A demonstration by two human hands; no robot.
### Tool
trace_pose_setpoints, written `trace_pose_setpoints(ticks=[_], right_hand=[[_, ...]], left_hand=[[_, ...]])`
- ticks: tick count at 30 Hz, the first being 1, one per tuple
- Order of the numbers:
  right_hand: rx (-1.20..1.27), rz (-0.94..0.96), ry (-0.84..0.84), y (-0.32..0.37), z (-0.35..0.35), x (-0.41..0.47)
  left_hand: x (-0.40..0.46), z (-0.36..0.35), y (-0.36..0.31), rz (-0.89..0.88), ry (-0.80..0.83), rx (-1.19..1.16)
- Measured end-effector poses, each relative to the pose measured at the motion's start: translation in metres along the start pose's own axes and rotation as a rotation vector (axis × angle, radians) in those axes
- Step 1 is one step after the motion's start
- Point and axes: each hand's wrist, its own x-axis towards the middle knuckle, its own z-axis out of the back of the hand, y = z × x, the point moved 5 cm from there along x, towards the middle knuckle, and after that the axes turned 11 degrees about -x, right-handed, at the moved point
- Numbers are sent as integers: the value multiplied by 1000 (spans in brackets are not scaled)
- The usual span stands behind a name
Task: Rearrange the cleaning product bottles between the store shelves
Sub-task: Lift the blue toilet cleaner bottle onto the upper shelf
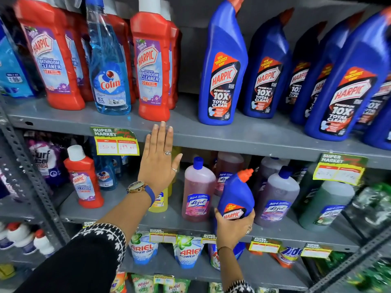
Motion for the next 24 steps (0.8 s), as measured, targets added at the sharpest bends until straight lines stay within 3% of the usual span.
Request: trace_pose_setpoints(ticks=[12,24], right_hand=[[41,143,7,77,66,-47],[219,323,-267,272,152,9]], left_hand=[[-2,10,-2,18,137,-46],[0,18,-5,35,154,-111]])
